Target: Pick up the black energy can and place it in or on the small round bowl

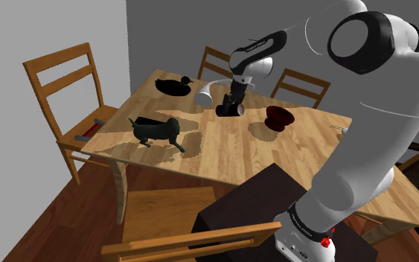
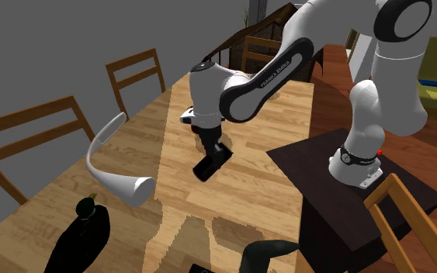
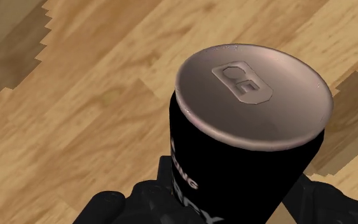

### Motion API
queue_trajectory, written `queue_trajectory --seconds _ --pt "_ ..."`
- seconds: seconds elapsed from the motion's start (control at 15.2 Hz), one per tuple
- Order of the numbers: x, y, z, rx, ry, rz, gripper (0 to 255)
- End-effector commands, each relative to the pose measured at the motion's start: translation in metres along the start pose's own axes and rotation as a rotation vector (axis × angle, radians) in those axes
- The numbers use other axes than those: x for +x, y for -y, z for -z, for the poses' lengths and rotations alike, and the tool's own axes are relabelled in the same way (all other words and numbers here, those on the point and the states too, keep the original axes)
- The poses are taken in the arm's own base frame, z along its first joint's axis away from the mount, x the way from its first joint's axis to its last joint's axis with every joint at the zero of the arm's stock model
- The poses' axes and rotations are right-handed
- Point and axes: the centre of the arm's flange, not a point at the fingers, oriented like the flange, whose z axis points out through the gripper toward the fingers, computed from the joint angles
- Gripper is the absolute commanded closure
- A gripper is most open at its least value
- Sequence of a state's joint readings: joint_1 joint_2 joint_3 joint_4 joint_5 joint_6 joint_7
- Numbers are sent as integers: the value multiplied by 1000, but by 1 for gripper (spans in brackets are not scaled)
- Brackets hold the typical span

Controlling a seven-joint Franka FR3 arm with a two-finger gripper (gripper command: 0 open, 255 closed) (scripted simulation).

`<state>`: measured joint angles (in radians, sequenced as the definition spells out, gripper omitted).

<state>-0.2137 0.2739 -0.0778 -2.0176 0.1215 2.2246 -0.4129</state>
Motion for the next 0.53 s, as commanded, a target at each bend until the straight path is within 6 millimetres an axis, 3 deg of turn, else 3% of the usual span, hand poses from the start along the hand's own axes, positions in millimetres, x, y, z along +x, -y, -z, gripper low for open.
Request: queue_trajectory --seconds 0.0,0.46 --pt "-1 1 11 0 0 0 255" --pt "-2 5 48 0 0 0 255"
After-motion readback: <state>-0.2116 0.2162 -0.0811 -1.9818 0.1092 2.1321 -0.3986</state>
